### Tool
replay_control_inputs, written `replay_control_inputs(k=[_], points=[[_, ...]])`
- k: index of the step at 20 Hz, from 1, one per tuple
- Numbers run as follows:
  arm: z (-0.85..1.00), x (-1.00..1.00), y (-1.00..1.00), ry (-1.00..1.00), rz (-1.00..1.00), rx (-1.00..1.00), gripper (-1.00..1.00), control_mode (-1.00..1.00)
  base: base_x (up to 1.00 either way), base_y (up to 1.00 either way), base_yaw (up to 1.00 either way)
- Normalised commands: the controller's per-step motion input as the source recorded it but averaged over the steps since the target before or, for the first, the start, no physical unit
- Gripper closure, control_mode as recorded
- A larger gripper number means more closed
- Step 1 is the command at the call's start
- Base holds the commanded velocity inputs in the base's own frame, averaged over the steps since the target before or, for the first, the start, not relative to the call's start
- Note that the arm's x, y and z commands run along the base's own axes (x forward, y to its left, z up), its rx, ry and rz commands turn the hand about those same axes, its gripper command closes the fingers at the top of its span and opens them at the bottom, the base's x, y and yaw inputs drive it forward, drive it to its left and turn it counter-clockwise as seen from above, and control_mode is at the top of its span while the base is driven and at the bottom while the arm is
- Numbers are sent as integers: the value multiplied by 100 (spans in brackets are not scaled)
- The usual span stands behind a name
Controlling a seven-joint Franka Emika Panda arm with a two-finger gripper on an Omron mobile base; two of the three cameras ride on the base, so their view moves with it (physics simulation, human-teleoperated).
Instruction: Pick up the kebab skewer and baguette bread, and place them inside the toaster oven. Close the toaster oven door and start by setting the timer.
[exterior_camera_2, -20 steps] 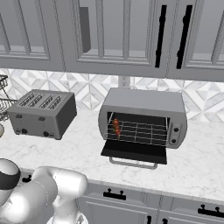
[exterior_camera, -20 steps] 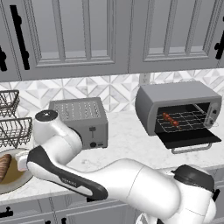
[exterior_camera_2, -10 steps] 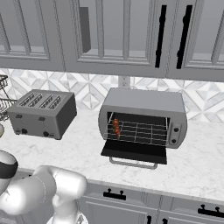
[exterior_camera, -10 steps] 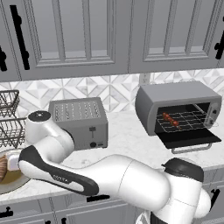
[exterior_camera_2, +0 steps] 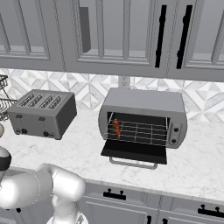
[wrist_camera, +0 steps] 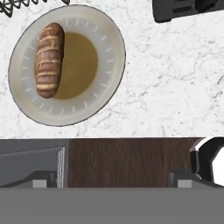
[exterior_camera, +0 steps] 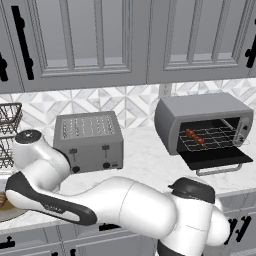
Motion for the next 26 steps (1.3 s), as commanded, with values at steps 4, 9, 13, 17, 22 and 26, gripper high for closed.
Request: replay_control_inputs(k=[4, 9, 13, 17, 22, 26], points=[[-4, 4, 8, 15, -5, 0, -100, -100, 0, 0, 0], [-26, 1, 3, 7, -2, 0, -100, -100, 0, 0, 0], [-12, 25, 24, 2, -3, 0, -100, -100, 0, 0, 0], [-27, 29, 44, 8, -1, 0, -100, -100, 0, 0, 0], [-29, 28, 44, 5, 0, 0, -100, -100, 0, 0, 0], [-2, 33, 32, 0, 0, -1, -100, -100, 0, 0, 0]])
